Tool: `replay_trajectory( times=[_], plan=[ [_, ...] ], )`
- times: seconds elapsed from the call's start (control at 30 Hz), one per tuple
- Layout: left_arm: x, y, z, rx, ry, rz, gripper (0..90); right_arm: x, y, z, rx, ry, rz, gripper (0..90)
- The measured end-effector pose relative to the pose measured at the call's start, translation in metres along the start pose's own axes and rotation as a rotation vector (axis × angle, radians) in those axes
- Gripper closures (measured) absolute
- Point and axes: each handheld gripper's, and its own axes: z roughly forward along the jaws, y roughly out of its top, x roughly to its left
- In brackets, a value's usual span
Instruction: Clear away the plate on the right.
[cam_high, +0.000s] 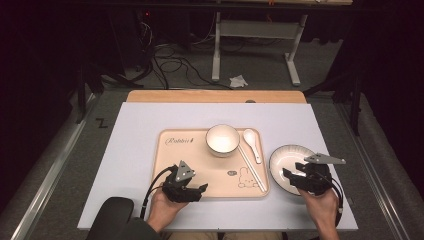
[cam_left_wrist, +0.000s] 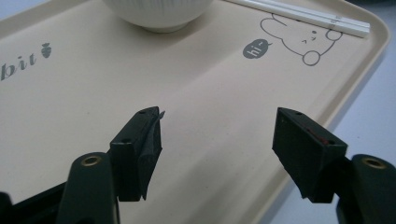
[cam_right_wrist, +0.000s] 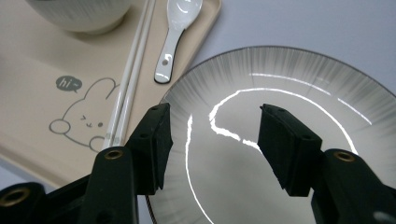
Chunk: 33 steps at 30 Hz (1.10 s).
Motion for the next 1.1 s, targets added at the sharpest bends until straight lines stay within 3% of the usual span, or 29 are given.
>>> replay_trajectory(
  times=[0.13,0.27,0.53,0.9,1.1],
  plan=[
    [-0.003,0.002,0.004,0.008,-0.007,0.025,33.2,-0.005,-0.006,-0.006,-0.007,0.004,0.019,46.2],
    [-0.005,0.005,0.006,0.013,-0.012,0.041,33.2,-0.010,-0.011,-0.012,-0.005,-0.025,0.026,46.7],
    [-0.007,0.006,0.008,0.009,-0.024,0.050,33.2,-0.031,-0.022,-0.023,0.001,-0.078,0.102,49.0],
    [-0.007,0.008,0.010,0.013,-0.028,0.055,33.4,-0.052,-0.032,-0.031,-0.012,-0.137,0.170,50.5],
    [-0.007,0.008,0.011,0.014,-0.023,0.053,33.5,-0.071,-0.041,-0.034,-0.017,-0.157,0.244,50.3]
  ],
)
